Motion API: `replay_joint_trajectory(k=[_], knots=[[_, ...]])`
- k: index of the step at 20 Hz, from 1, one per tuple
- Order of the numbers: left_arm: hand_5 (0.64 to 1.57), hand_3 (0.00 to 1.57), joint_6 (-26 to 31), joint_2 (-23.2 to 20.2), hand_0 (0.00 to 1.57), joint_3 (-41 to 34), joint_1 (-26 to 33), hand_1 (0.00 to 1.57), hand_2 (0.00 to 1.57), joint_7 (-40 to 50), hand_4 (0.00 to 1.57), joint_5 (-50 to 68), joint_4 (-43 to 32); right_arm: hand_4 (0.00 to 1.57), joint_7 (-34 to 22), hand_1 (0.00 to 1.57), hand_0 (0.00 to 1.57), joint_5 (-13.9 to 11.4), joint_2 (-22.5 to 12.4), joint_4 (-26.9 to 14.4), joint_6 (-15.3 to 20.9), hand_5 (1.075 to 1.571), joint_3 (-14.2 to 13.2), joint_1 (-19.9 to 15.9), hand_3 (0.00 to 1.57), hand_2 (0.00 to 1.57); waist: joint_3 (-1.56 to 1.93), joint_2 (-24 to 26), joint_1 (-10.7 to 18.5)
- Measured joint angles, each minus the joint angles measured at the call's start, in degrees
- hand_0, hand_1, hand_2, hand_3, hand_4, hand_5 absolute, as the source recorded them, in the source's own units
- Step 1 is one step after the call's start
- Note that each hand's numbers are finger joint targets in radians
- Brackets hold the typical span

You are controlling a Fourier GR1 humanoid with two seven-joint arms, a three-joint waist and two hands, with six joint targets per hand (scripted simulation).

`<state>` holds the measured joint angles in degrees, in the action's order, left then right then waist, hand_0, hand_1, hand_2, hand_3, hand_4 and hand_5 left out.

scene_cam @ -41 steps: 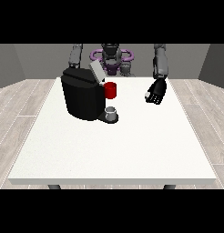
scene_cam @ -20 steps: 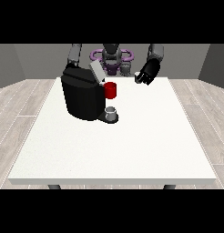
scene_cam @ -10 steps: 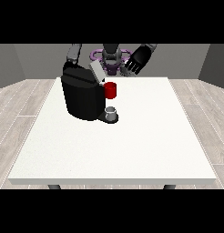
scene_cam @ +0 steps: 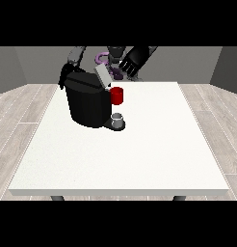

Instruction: Insert the coffee pod into the coffee machine and close the lid

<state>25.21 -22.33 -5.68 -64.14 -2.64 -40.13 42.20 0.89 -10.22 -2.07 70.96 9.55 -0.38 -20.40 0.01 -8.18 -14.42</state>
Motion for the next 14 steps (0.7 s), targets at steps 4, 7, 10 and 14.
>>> replay_joint_trajectory(k=[4, 7, 10, 14], knots=[[1.571, 1.25, -0.6, -1.5, 1.24, -0.8, -2.1, 1.24, 1.29, 0.0, 0.48, -0.4, -1.1, 0.18, -0.3, 0.00, 0.00, 0.5, -1.0, 1.7, -0.8, 1.571, -0.5, -1.4, 0.00, 0.00, 0.01, -2.5, -1.7], [1.571, 1.24, -0.1, -2.6, 1.26, -1.4, -3.8, 1.26, 1.30, 0.1, 0.49, -0.5, -2.0, 0.00, -1.1, 0.00, 0.00, 0.3, -1.0, 2.4, -0.5, 1.571, -0.5, -2.2, 0.00, 0.00, 0.00, -3.8, -2.4], [1.571, 1.24, -0.4, -2.8, 1.21, -1.6, -4.9, 1.21, 1.28, -0.1, 0.47, -0.7, -2.6, 0.06, -0.5, 0.00, 0.00, 0.0, -0.4, 2.8, 0.3, 1.571, -0.4, -2.6, 0.00, 0.00, 0.01, -5.4, -2.9], [1.571, 1.23, -0.6, -2.6, 1.19, -1.1, -5.9, 1.19, 1.26, -0.6, 0.47, -1.3, -3.1, 0.00, -2.2, 0.00, 0.00, 0.0, -1.1, 2.8, 0.8, 1.571, -1.4, -4.8, 0.00, 0.00, -0.01, -6.8, -2.6]])
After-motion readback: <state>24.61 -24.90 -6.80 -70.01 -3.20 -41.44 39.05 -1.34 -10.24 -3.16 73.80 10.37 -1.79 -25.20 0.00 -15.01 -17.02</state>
